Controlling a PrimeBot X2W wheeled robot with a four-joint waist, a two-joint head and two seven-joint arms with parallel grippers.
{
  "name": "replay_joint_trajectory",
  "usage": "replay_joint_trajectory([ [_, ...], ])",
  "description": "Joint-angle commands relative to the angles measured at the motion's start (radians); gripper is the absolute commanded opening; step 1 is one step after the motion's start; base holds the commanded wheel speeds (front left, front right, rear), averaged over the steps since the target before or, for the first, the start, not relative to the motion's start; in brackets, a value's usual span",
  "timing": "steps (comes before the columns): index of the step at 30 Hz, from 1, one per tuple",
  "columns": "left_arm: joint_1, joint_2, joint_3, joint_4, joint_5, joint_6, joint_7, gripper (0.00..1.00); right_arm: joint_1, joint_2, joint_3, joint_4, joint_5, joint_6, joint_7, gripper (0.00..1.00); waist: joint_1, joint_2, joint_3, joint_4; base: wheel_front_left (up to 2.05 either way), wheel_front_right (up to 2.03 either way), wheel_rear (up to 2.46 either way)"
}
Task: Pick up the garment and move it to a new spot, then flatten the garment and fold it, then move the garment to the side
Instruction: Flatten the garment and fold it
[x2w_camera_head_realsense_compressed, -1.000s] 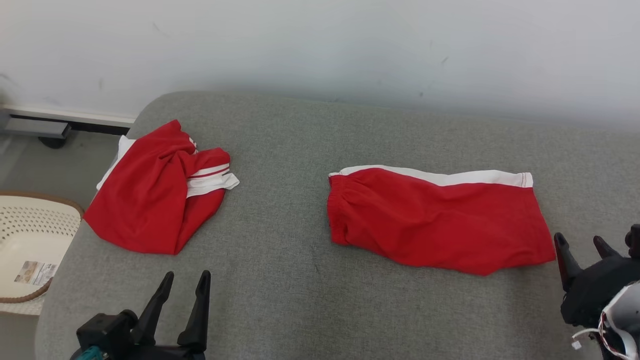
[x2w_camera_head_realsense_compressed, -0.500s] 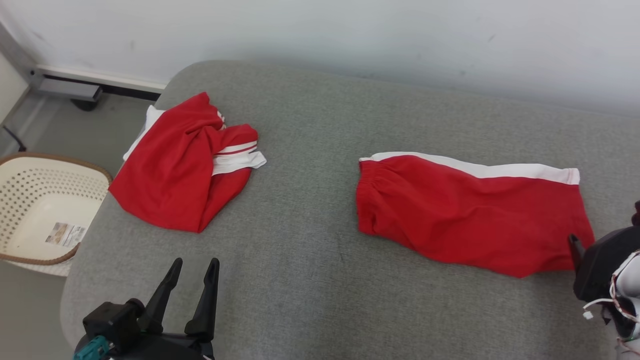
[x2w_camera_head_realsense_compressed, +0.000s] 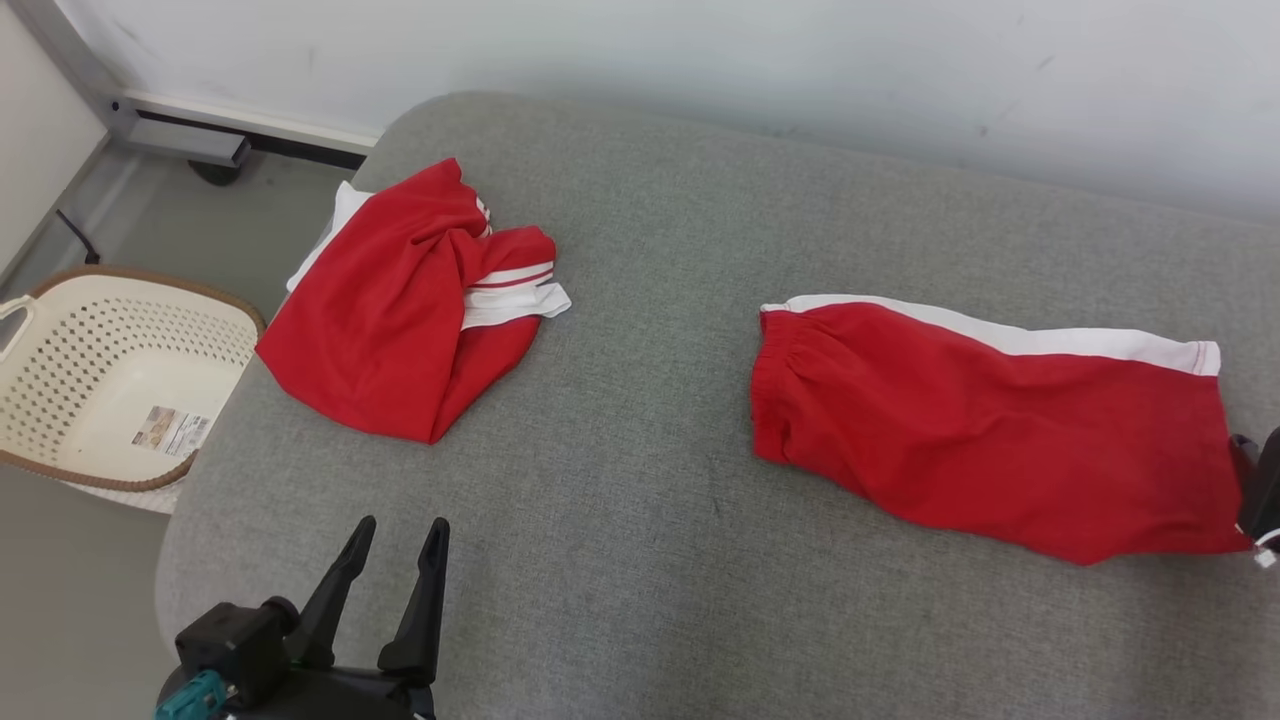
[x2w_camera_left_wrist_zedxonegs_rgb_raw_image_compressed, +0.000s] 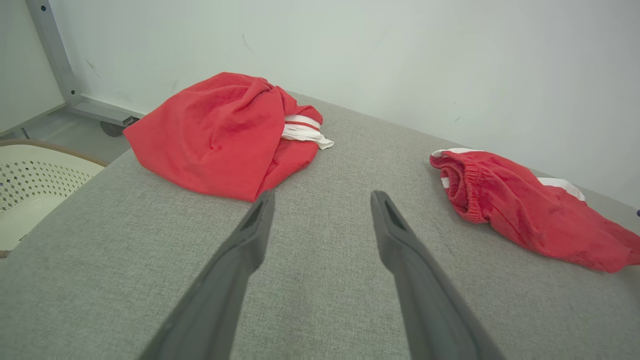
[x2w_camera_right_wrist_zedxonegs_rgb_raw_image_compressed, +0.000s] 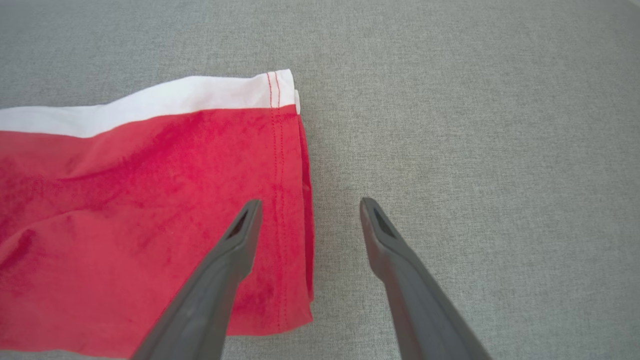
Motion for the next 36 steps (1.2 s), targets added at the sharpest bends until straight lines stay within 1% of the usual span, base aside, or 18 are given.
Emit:
replay_joint_trajectory([
  [1, -0.01, 0.008, 0.001, -0.004, 0.011, 0.002, 0.004, 1.0, -0.016, -0.01, -0.005, 0.001, -0.001, 0.003, 0.006, 1.0, -0.0001, -0.0001, 0.009, 0.008, 0.0, 0.0, 0.0],
  [7, -0.028, 0.003, -0.006, -0.006, 0.016, -0.001, 0.0, 1.0, -0.041, -0.024, -0.034, 0.0, 0.0, 0.003, 0.045, 1.0, -0.0001, -0.0001, 0.054, 0.034, 0.0, 0.0, 0.0],
  [17, -0.053, -0.01, -0.012, 0.007, 0.01, -0.007, -0.015, 1.0, -0.045, -0.022, -0.07, 0.003, 0.005, 0.003, 0.081, 1.0, -0.0001, -0.0001, 0.107, 0.067, 0.0, 0.0, 0.0],
  [26, -0.061, -0.014, -0.016, 0.014, 0.0, -0.009, -0.023, 1.0, -0.05, 0.0, -0.087, -0.004, 0.012, 0.003, 0.129, 1.0, -0.0001, -0.0001, 0.123, 0.075, 0.0, 0.0, 0.0],
  [34, -0.068, -0.01, -0.021, 0.019, -0.002, -0.009, -0.022, 1.0, -0.087, 0.021, -0.105, -0.016, 0.044, 0.003, 0.145, 1.0, -0.0001, -0.0001, 0.126, 0.079, 0.0, 0.0, 0.0],
  [35, -0.069, -0.01, -0.021, 0.019, -0.002, -0.009, -0.022, 1.0, -0.091, 0.024, -0.105, -0.013, 0.046, 0.003, 0.149, 1.0, -0.0001, -0.0001, 0.126, 0.079, 0.0, 0.0, 0.0],
  [36, -0.07, -0.011, -0.023, 0.019, -0.002, -0.009, -0.021, 1.0, -0.092, 0.027, -0.103, -0.013, 0.045, 0.003, 0.152, 0.91, -0.0001, -0.0001, 0.126, 0.08, 0.0, 0.0, 0.0],
])
